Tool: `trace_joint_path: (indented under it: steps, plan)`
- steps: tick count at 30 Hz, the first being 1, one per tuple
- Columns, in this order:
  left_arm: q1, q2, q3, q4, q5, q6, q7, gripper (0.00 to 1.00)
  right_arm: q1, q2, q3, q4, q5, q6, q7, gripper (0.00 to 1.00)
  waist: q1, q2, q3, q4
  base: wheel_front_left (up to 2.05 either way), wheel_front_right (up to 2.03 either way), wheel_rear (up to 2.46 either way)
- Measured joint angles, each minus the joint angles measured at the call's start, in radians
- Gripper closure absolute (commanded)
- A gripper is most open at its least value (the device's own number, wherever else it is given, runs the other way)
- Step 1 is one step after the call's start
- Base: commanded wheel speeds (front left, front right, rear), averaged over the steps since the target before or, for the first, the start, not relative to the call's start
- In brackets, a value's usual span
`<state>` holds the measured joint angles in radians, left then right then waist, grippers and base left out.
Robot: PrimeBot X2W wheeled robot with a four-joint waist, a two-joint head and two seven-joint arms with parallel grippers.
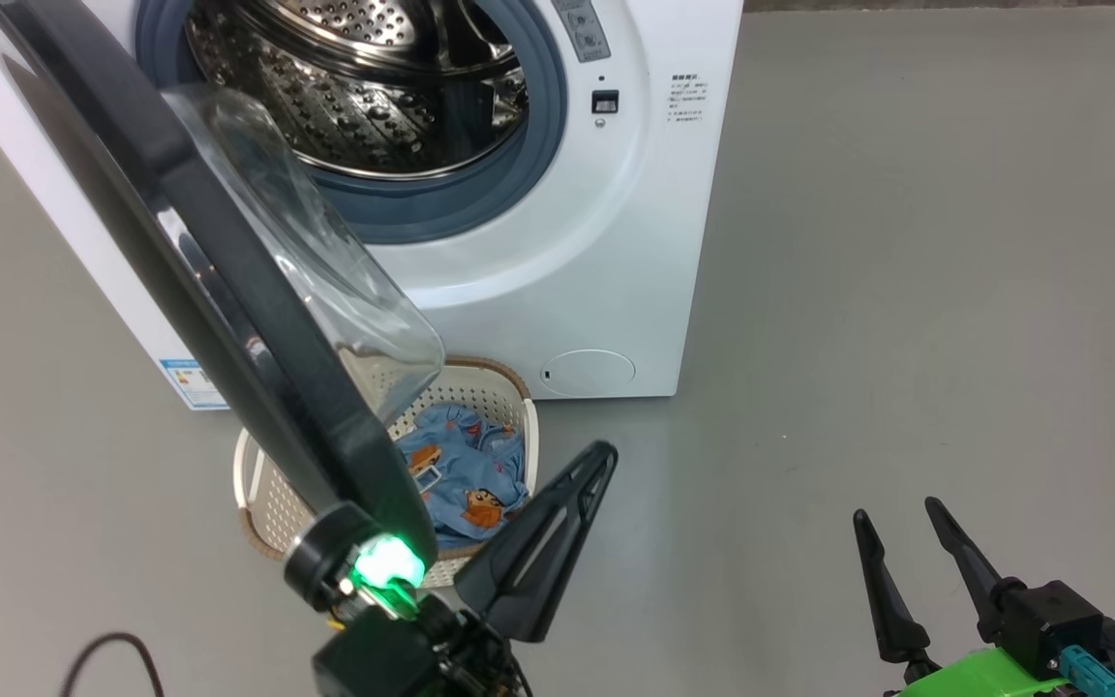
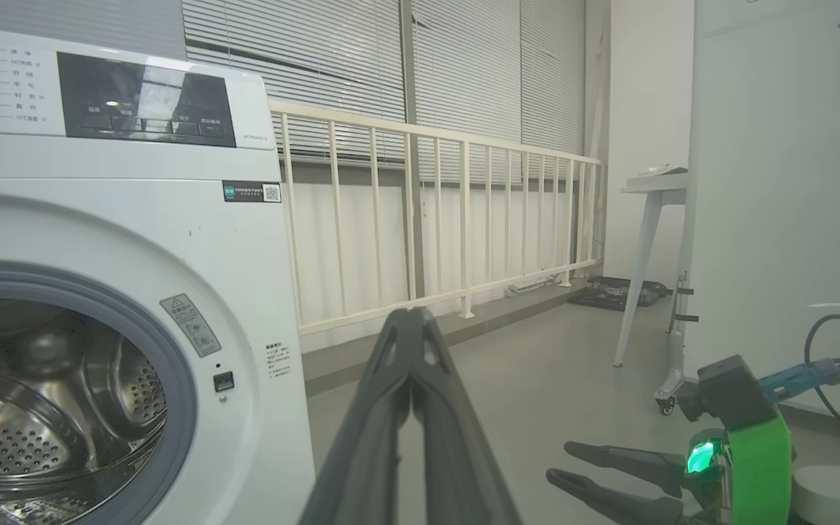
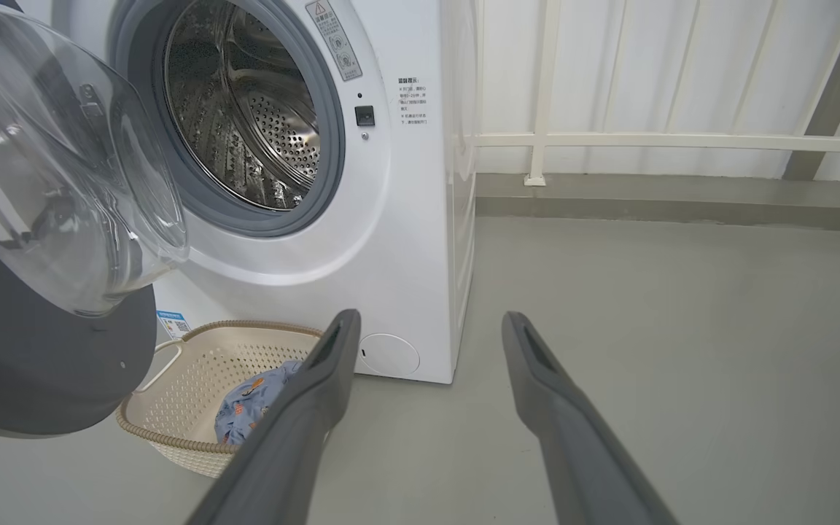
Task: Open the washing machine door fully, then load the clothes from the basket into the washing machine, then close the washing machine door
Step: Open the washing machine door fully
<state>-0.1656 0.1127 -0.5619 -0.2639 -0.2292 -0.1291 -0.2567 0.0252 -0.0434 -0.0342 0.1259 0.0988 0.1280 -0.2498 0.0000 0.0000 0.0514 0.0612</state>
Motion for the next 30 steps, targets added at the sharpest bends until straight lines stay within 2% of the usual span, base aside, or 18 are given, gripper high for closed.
trace_joint_path:
  steps: [10, 18, 30]
  plan:
    - [0.024, -0.006, -0.003, 0.137, -0.016, 0.0, 0.0, 1.0, -0.001, 0.0, 0.004, 0.007, 0.001, 0.0, 0.0, 0.0, 0.0, 0.0, 0.008, -0.003, 0.0, 0.0, 0.0]
    - [0.047, -0.019, 0.061, 0.267, -0.016, 0.0, 0.0, 1.0, -0.001, 0.0, 0.009, 0.01, 0.001, 0.0, 0.0, 0.0, 0.0, 0.0, 0.01, -0.012, 0.0, 0.0, 0.0]
    - [0.035, -0.04, 0.134, 0.348, -0.013, 0.0, 0.0, 1.0, -0.001, 0.0, -0.017, 0.003, 0.0, 0.0, 0.0, 0.0, 0.0, 0.0, 0.012, -0.029, 0.0, 0.0, 0.0]
